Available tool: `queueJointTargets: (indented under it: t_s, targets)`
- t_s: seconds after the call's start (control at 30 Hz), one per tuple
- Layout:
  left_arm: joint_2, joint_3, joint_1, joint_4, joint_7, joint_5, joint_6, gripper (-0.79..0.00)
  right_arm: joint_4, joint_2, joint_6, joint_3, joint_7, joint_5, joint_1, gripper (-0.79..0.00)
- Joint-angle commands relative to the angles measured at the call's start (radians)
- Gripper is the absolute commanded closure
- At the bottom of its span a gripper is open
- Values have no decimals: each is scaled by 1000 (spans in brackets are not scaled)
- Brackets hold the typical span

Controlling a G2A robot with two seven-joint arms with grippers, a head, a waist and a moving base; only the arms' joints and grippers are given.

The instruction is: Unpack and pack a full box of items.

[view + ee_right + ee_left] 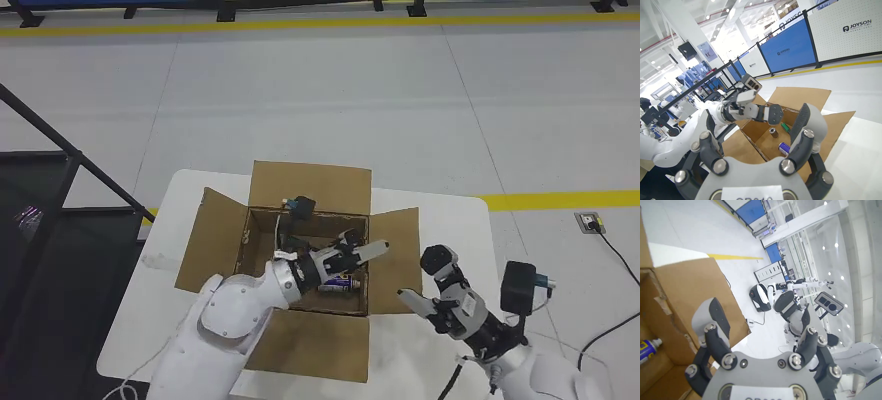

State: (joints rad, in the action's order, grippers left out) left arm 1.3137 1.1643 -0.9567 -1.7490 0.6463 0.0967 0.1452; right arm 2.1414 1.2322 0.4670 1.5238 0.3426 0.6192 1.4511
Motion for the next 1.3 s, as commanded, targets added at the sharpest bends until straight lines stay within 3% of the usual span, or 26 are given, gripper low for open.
queueJointTargets:
  t_s: [0.0,0.27,0.47,0.63,0.77,0.93,1.27]
  targets:
    - [-14,82,-62,-69,-14,24,1,-785,-5,-1,-20,-29,58,5,-51,-785]
    - [-51,397,-303,-256,-88,19,31,-785,-129,7,-178,-232,380,22,-370,-785]
    - [-64,582,-452,-316,-128,-28,75,-785,-376,45,-318,-468,570,39,-686,-785]
    - [-66,695,-569,-337,-184,-98,130,-785,-650,105,-370,-664,633,-7,-914,-785]
    - [-66,750,-634,-326,-199,-155,156,-785,-848,170,-373,-811,621,-63,-1043,-785]
    - [-66,752,-637,-325,-199,-160,158,-785,-1039,253,-362,-936,578,-136,-1142,-785]
    - [-66,752,-637,-325,-199,-160,158,-785,-1048,258,-365,-940,575,-138,-1148,-785]
